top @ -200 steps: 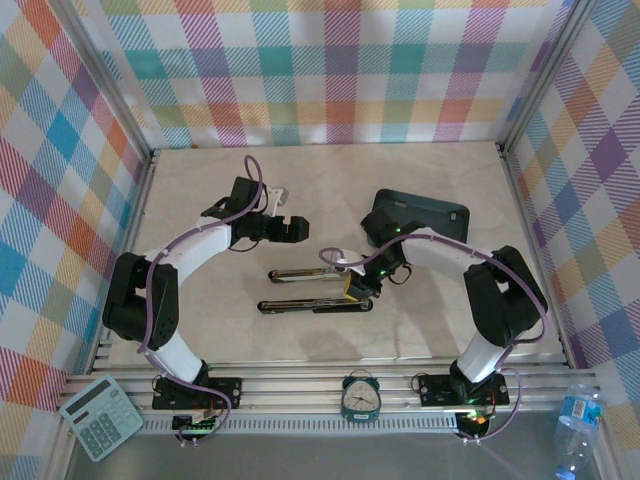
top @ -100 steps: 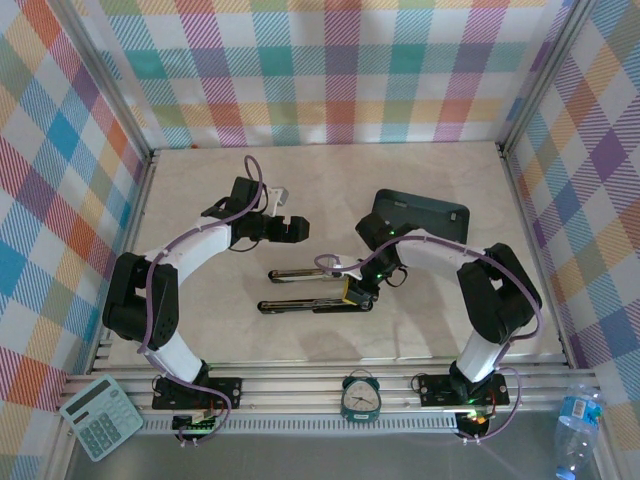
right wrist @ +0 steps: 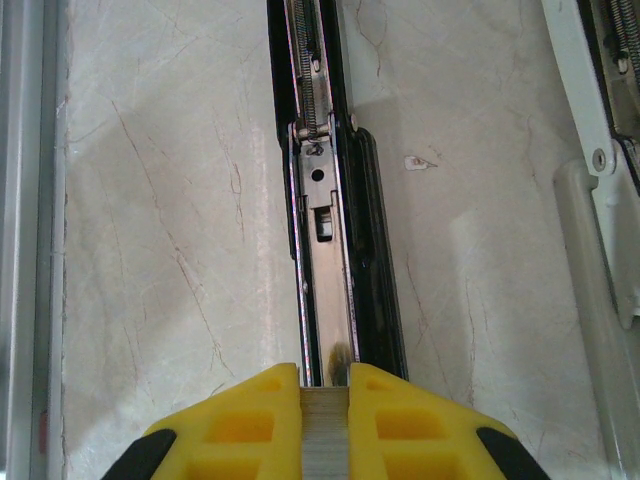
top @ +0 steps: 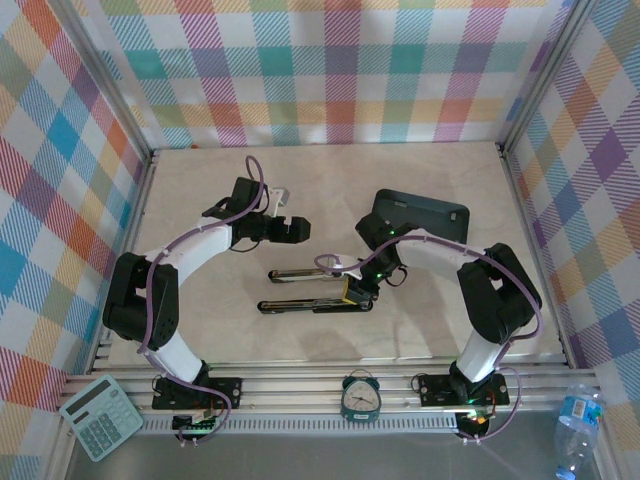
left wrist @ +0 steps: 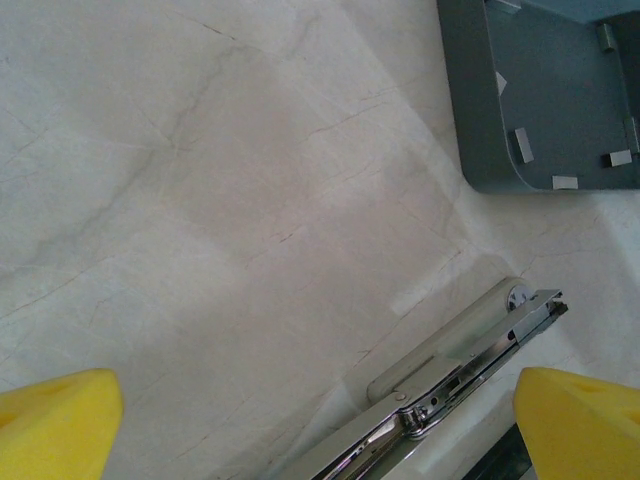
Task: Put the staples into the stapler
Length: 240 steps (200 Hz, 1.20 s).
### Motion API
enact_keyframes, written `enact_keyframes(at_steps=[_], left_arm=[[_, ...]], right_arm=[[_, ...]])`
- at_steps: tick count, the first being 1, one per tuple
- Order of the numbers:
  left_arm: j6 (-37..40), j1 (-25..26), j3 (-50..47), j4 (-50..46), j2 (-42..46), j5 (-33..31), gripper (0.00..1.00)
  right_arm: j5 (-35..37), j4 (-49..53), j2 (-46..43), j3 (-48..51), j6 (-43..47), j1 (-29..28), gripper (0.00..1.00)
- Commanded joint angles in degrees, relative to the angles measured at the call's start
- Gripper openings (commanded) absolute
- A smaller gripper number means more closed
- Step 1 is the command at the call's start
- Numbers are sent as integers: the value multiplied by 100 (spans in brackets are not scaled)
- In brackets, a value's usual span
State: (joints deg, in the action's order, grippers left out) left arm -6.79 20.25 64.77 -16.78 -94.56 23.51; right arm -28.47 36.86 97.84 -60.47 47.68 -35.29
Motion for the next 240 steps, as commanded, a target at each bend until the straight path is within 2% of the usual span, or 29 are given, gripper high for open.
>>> enact_keyframes(at_steps=[1, 128, 240], left_arm=[[-15, 58, 167, -45, -36, 101, 100], [17, 76, 176, -70, -42, 75, 100], [33, 84, 184, -91, -73, 66, 100]], right_arm=[[-123, 15, -102, -160, 214, -39, 12], [50, 196, 98, -245, 355, -40, 12], [-73, 360, 156, -274, 402, -40, 11]])
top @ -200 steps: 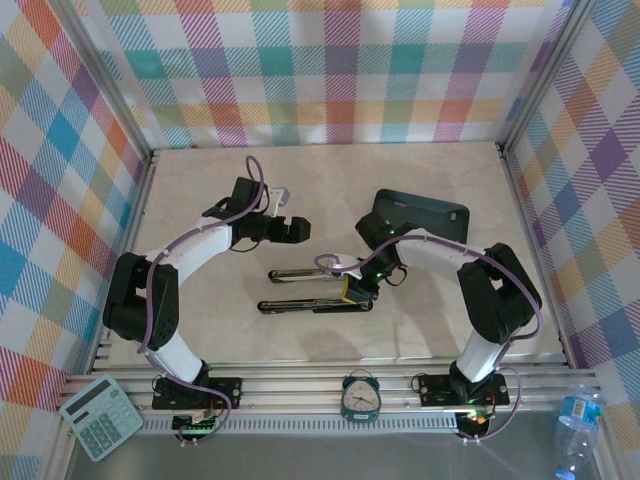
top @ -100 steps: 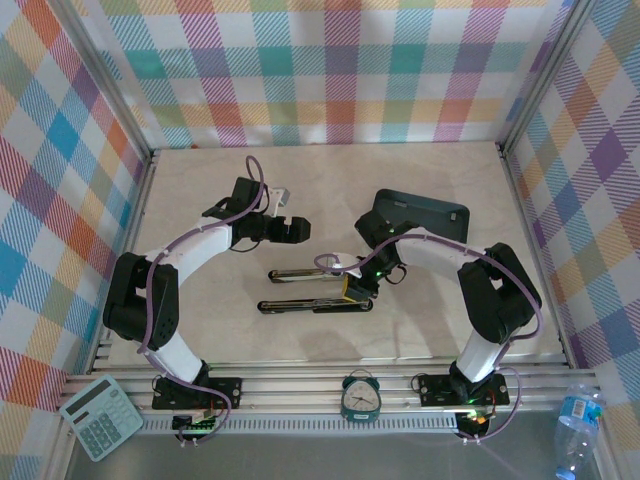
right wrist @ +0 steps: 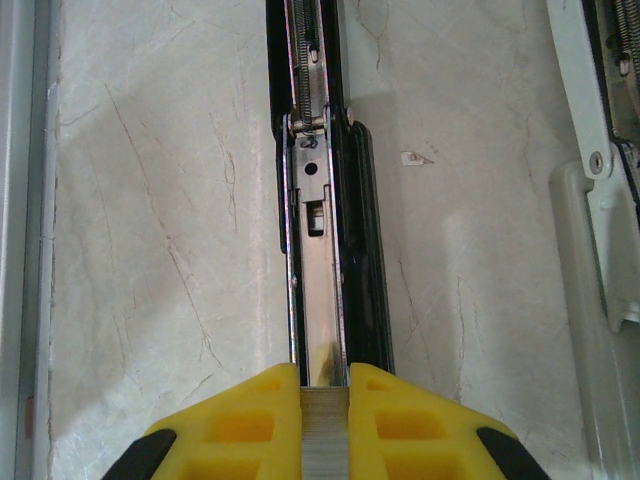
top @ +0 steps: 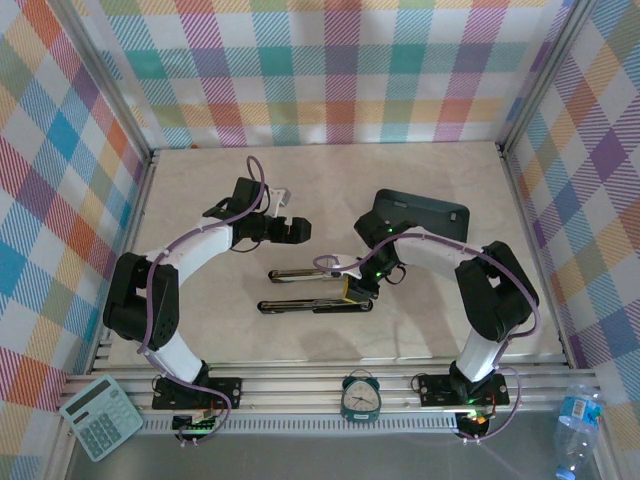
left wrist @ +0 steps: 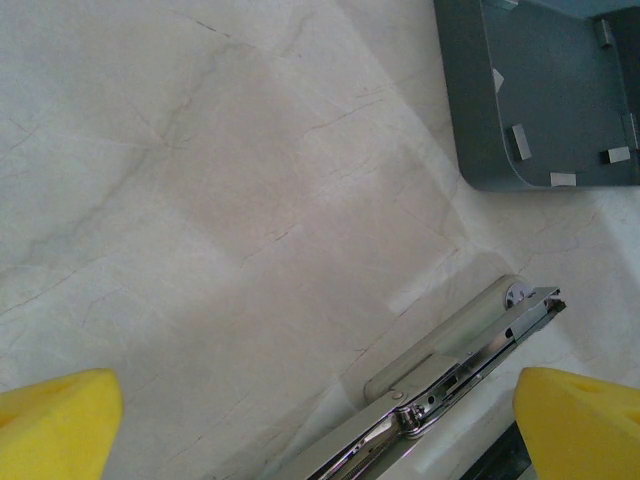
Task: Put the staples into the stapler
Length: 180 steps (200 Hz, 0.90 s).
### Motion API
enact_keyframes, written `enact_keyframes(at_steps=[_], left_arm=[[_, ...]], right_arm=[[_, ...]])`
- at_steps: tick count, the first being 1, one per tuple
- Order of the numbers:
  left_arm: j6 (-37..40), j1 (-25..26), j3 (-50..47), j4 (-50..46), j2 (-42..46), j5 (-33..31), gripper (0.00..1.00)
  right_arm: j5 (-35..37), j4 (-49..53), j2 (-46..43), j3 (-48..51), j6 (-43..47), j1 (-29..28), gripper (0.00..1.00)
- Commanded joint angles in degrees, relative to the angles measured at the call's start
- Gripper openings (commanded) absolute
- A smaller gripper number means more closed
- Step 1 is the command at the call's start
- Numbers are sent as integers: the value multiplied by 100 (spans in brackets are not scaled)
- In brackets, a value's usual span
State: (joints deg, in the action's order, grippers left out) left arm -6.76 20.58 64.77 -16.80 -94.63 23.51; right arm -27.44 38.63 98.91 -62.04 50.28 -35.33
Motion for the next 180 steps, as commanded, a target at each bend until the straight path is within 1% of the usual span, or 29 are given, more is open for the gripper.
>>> enact_keyframes(at_steps=[1, 32, 180], left_arm=[[28, 51, 184, -88, -61, 66, 100], [37, 58, 188, -104, -64, 58, 100], [79, 78, 225, -170, -78, 22, 100]], right_arm=[[-170, 181, 49, -116, 141, -35, 12], [-8, 171, 101, -115, 141, -40, 12], [-15, 363, 180, -161, 187, -35, 11]])
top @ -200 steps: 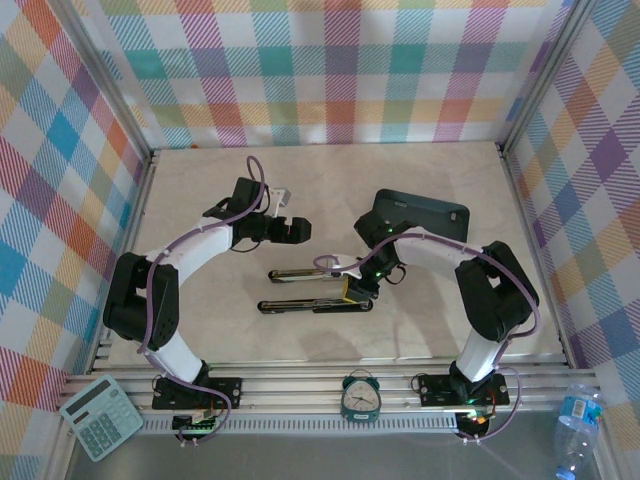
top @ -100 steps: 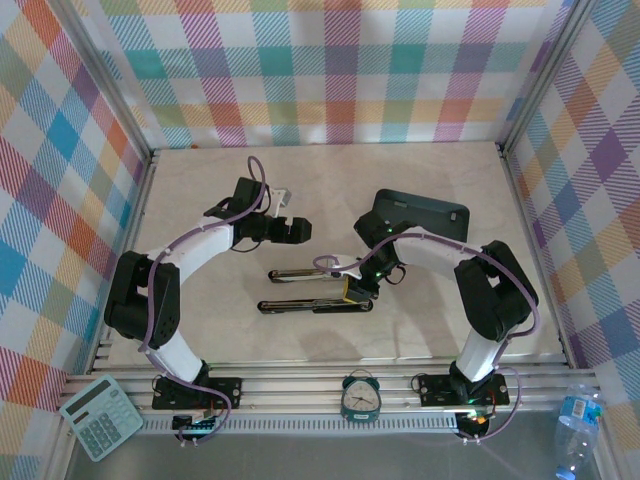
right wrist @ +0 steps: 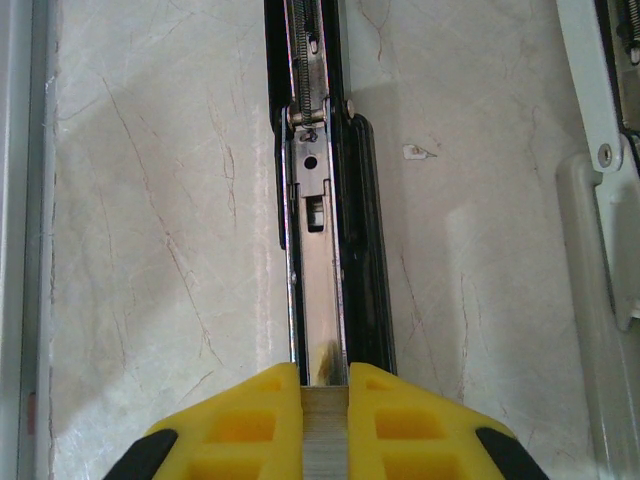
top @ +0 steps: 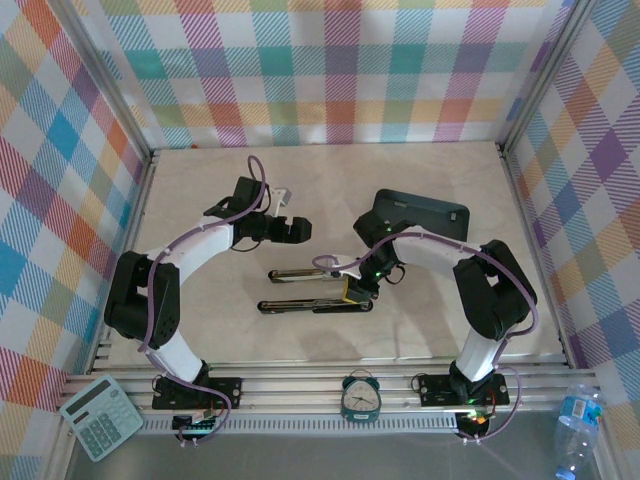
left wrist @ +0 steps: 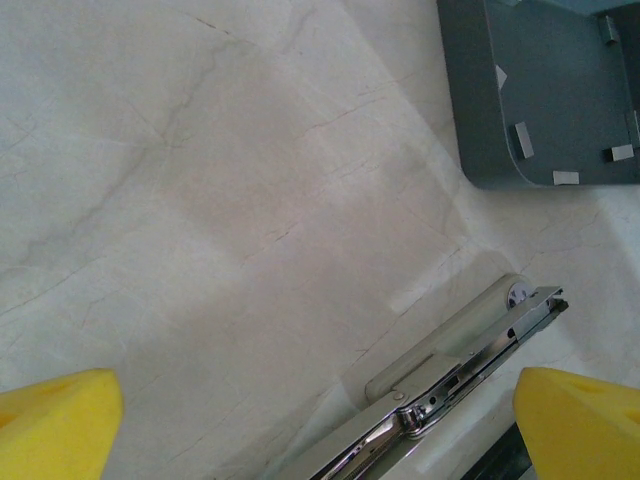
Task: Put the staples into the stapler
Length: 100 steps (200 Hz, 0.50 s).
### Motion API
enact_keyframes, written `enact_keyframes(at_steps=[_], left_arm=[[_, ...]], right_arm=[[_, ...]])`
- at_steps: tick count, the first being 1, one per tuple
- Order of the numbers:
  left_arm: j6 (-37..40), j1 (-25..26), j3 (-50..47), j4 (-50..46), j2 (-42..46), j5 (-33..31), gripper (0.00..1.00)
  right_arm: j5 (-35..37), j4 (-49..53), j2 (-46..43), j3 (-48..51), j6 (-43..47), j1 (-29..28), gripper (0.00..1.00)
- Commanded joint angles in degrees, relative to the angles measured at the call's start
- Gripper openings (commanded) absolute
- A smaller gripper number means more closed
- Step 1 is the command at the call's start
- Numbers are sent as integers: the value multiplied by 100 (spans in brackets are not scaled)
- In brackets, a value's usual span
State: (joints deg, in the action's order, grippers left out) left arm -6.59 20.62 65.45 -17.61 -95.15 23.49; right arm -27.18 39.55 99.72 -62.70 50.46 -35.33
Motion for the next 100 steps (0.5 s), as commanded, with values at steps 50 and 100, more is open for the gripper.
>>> enact_keyframes(at_steps=[50, 100], left_arm=[[63, 82, 179, -120, -29, 25, 100], [66, 82, 187, -120, -30, 20, 100]], right_arm=[[-25, 325, 109, -132, 175, -35, 11], [-147, 354, 139, -293, -17, -132, 10]])
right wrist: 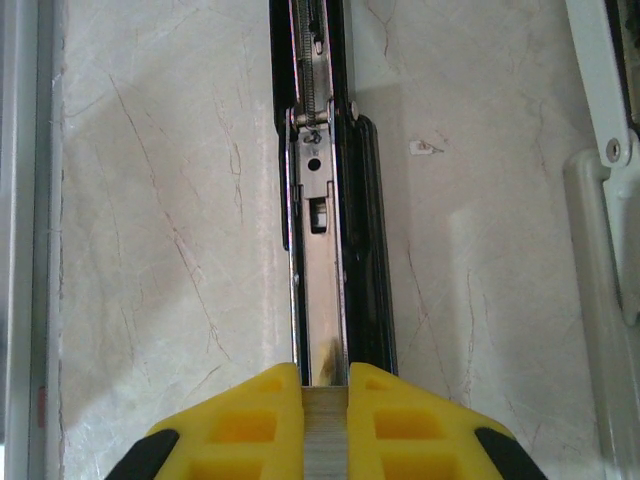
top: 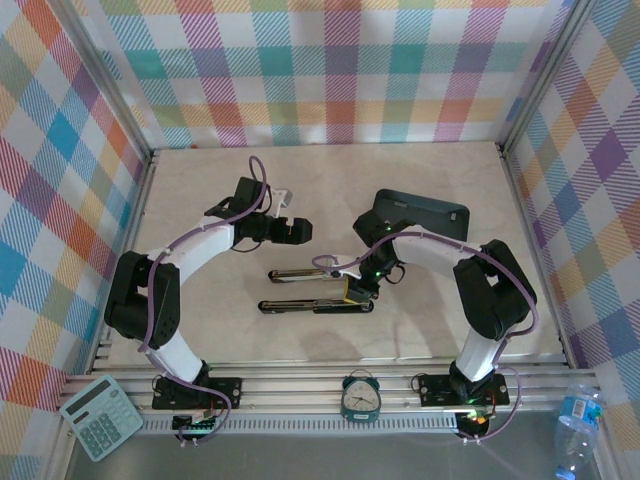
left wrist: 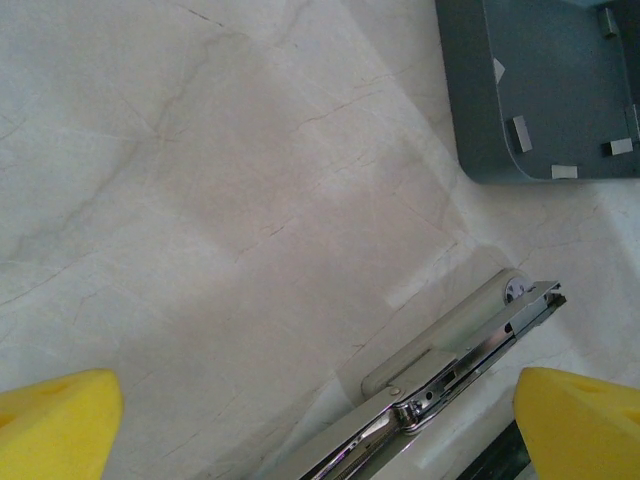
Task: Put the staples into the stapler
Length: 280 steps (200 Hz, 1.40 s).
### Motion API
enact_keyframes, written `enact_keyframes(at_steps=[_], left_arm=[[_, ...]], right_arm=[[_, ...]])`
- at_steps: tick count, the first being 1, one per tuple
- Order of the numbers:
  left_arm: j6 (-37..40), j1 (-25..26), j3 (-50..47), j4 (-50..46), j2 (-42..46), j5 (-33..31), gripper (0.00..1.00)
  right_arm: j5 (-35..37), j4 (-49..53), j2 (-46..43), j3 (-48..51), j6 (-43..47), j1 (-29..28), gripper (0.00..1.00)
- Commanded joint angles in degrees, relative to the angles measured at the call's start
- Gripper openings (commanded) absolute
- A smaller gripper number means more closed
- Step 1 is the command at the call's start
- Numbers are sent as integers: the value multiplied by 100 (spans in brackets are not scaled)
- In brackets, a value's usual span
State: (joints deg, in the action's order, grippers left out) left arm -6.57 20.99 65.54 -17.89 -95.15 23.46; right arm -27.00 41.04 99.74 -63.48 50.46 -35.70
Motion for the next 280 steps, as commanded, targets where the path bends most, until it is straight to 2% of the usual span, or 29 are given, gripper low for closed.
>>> enact_keyframes(at_steps=[1, 99, 192, 280], left_arm=[[62, 45, 179, -96, -34, 25, 100], [81, 53, 187, -114, -29, 27, 100], [78, 54, 197, -118, -40, 27, 100], [87, 54, 197, -126, -40, 27, 100]], right_arm=[[-169, 204, 139, -216, -27, -95, 10], [222, 159, 288, -253, -168, -121, 9], [69, 19, -170, -252, 11, -122, 10], [327, 74, 89, -182, 60, -121, 10]])
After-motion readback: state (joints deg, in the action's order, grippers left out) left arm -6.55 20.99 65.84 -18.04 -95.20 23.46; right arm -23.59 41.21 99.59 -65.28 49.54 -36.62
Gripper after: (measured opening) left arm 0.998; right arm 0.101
